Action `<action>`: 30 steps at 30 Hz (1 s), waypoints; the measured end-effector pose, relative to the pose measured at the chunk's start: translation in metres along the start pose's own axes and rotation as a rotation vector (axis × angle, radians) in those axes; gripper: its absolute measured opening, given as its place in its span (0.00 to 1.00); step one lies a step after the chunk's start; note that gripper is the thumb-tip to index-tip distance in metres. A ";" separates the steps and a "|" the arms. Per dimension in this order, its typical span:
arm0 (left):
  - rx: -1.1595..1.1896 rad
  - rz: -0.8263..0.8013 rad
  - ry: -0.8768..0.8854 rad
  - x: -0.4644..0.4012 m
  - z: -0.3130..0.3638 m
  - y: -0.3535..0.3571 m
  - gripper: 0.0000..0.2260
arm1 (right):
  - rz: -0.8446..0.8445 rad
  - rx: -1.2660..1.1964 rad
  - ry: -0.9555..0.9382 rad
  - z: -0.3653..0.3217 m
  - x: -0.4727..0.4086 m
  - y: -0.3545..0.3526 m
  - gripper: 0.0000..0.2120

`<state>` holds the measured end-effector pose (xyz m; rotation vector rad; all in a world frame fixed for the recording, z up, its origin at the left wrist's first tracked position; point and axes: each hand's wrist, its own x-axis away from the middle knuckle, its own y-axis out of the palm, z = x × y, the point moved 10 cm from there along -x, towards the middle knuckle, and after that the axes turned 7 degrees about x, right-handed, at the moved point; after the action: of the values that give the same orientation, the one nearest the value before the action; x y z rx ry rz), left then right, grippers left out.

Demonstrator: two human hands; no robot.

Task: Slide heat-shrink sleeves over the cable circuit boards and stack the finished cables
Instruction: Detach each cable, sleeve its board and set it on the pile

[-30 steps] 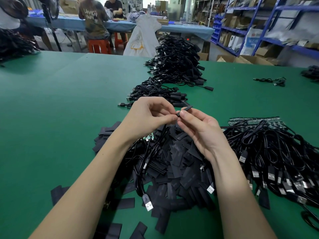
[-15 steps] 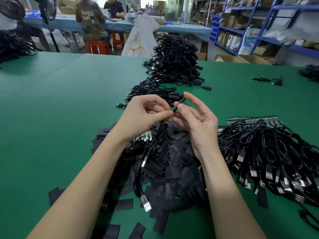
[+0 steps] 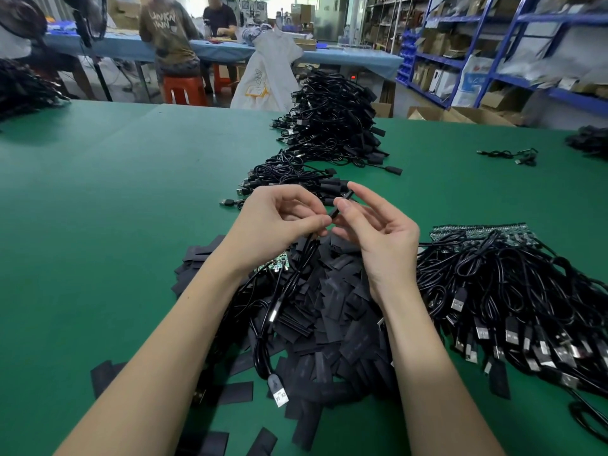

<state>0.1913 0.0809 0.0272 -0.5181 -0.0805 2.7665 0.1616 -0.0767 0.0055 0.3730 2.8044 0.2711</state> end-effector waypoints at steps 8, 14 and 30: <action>0.019 0.023 -0.011 0.000 0.000 0.000 0.04 | 0.033 -0.059 0.067 0.010 -0.001 -0.002 0.12; 0.010 0.028 -0.027 0.000 -0.003 -0.001 0.05 | 0.046 -0.128 0.128 0.017 0.001 -0.001 0.11; -0.128 -0.129 -0.232 0.003 -0.037 0.005 0.04 | -0.009 -0.117 0.209 0.025 0.001 -0.002 0.20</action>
<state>0.2009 0.0771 -0.0087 -0.2121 -0.3347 2.6935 0.1682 -0.0743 -0.0184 0.3213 2.9742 0.4960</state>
